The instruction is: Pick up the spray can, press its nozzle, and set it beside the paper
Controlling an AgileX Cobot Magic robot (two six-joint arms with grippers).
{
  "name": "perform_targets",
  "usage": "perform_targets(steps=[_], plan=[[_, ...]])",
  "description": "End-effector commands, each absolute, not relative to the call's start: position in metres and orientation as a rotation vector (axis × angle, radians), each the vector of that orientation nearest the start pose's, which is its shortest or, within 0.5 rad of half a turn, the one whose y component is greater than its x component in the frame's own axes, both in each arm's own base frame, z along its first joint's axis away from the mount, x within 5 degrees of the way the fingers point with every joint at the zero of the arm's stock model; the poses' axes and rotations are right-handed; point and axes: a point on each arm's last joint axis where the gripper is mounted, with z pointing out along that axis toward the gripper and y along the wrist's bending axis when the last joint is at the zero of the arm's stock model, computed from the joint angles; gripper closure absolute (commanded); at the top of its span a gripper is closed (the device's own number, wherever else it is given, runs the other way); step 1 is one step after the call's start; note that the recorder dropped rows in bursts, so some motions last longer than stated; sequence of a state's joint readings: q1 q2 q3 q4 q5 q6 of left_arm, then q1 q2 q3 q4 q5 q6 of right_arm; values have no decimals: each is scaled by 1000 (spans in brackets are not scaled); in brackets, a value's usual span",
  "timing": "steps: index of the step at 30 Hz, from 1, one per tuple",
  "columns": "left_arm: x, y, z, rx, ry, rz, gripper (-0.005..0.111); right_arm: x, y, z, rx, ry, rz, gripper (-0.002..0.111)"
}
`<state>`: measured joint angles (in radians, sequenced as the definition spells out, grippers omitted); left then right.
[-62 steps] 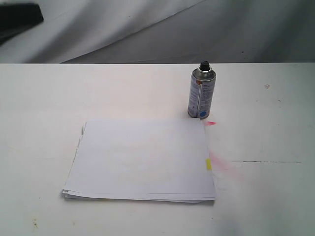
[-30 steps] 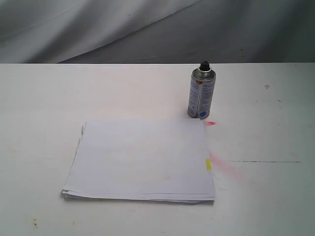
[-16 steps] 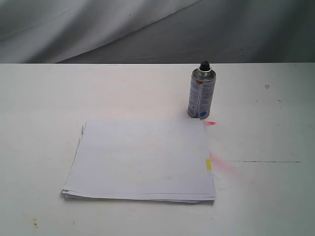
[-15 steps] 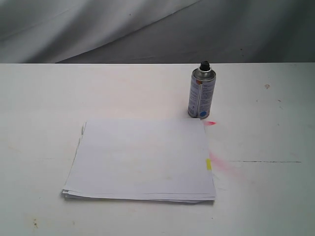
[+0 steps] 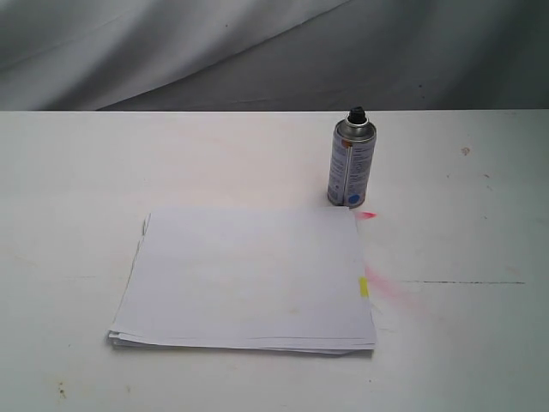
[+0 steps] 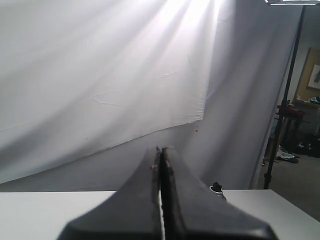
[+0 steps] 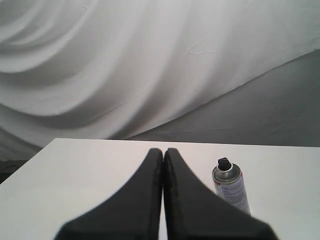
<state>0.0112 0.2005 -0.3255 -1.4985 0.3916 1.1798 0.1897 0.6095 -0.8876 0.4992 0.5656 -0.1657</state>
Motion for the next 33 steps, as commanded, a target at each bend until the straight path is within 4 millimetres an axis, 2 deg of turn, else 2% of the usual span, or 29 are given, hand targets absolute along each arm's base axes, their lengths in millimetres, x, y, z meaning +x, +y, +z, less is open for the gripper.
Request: perform_targets(steps=[1, 7, 11, 14, 18, 24, 29, 33], plan=[[54, -34, 304, 120, 1426, -503, 107, 98, 41, 412, -126, 1739, 541, 108], [57, -30, 299, 154, 1452, -379, 107, 84, 21, 418, 53, 1663, 399, 108], [60, -19, 302, 57, 1424, -272, 107, 71, 11, 422, 165, 1597, 274, 108], [61, -7, 305, -46, 1390, -187, 107, 61, 9, 424, 200, 1555, 223, 108], [61, -4, 306, -74, 1380, -164, 107, 50, 12, 426, 192, 1521, 208, 108], [61, -12, 304, 9, 1407, -203, 107, 44, 14, 426, 185, 1506, 206, 108], [62, -14, 296, 258, 1451, 49, 107, 50, 12, 415, 190, 1555, 197, 108], [65, -11, 284, 260, 1479, 97, 107, 59, 2, 397, 202, 1564, 79, 108]])
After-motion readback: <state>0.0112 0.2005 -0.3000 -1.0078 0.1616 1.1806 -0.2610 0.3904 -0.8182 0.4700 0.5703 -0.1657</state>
